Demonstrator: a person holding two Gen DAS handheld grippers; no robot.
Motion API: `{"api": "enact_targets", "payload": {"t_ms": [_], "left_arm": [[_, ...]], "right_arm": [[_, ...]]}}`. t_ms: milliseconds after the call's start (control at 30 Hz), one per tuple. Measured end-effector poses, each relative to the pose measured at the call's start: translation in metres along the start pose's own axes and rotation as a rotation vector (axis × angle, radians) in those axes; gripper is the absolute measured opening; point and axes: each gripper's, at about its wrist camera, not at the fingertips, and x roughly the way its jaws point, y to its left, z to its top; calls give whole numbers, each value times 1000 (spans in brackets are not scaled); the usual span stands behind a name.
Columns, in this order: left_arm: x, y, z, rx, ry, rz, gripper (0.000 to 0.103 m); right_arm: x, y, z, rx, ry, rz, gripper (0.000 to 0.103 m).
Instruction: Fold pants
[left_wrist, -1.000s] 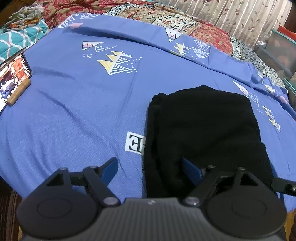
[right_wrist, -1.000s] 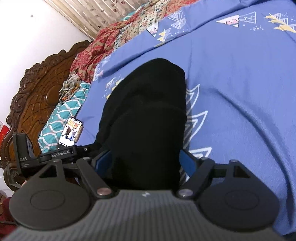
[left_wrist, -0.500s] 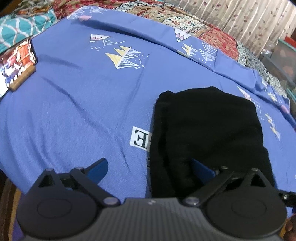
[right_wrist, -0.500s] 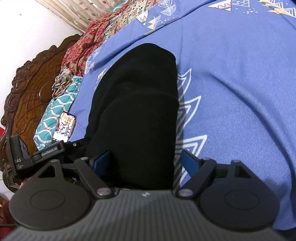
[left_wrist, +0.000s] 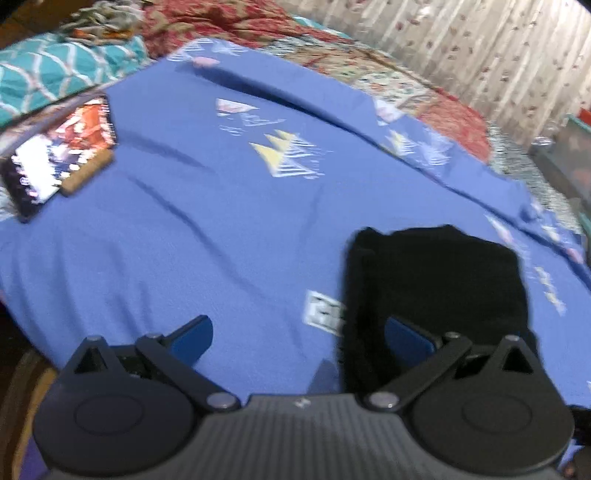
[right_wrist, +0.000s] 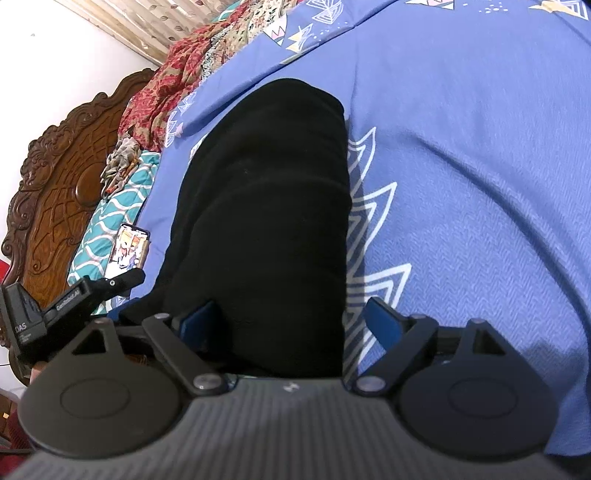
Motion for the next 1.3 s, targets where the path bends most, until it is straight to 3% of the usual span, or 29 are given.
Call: {"api": "enact_targets", "payload": {"t_ms": [333,1300], "left_arm": [[24,-5,-22,10,114,182,103],[29,1,-27,10,135,185,103]], "right_arm": [[3,5,0,-2,2,-11,91],[7,9,-6,-9,3,-13,95]]}}
